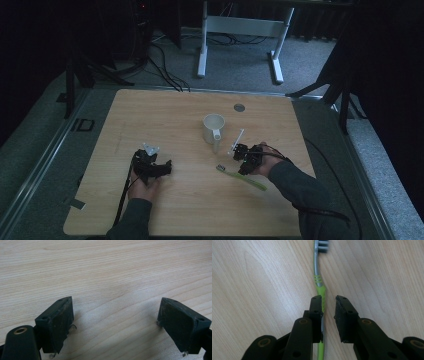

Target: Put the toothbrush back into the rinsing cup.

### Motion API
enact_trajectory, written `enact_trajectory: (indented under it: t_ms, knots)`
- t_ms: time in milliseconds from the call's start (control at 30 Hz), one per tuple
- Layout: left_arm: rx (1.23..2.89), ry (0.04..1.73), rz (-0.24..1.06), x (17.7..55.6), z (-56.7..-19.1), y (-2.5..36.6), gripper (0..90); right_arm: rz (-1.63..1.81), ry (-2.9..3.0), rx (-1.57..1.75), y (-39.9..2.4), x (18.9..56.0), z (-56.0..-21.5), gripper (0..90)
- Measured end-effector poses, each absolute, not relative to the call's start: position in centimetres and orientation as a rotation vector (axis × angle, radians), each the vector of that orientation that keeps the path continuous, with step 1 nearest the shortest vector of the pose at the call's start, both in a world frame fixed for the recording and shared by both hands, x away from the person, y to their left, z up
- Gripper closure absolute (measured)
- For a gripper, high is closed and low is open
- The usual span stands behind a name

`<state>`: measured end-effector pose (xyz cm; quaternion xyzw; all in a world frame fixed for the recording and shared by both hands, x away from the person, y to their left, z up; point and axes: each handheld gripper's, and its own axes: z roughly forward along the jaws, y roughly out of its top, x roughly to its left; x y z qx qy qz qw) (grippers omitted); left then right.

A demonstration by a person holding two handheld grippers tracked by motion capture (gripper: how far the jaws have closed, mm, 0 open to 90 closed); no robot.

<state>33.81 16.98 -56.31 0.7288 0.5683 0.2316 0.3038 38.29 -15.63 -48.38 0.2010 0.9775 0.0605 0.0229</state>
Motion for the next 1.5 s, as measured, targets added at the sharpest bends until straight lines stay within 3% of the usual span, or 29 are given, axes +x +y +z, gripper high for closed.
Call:
enact_trajectory:
  t_ms: [1500]
  knots:
    - [1.931, 1.504, 0.614, 33.8, -56.3, 17.0, 13.9, 0.069, 3.068, 0.612, -15.0, 38.4, -50.9, 76.8]
